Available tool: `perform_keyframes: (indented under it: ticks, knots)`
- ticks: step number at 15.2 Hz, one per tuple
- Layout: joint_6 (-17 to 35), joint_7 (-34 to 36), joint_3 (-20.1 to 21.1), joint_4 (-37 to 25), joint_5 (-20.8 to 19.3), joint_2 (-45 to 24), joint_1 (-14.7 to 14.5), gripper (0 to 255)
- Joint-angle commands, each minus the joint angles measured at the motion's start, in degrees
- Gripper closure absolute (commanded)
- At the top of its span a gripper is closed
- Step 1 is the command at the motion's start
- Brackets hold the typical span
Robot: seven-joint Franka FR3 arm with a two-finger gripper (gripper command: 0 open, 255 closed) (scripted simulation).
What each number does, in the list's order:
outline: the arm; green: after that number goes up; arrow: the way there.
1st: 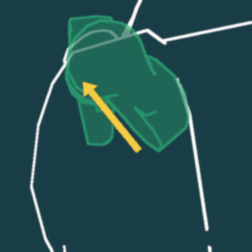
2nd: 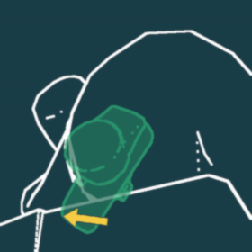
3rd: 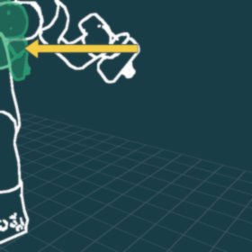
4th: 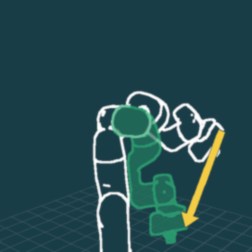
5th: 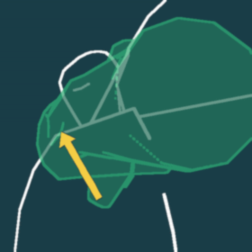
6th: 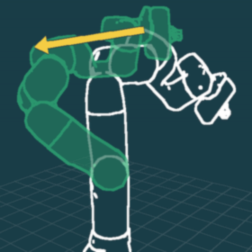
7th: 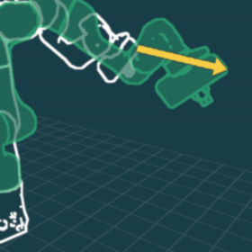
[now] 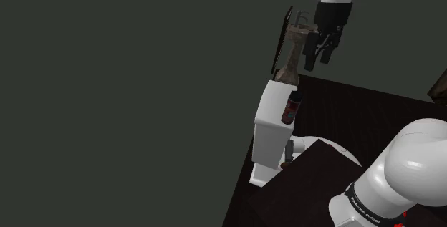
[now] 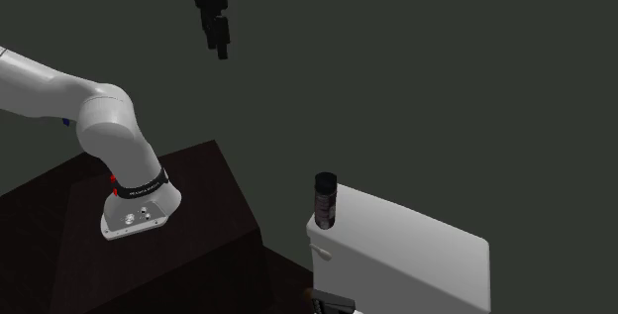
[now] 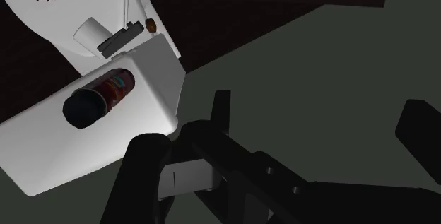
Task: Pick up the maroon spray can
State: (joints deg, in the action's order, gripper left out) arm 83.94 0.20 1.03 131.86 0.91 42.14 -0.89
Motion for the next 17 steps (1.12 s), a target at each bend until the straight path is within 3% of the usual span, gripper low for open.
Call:
perform_keyframes:
  ticks: [1,9,17]
  knots:
    - [0.0,0.0,0.0,0.0,0.0,0.0,0.0,0]
    - [14.1,-6.2,-6.5,8.7,-5.1,-3.0,3.2,0]
    - [29.4,-12.2,-13.6,12.5,-8.8,-11.7,6.3,0]
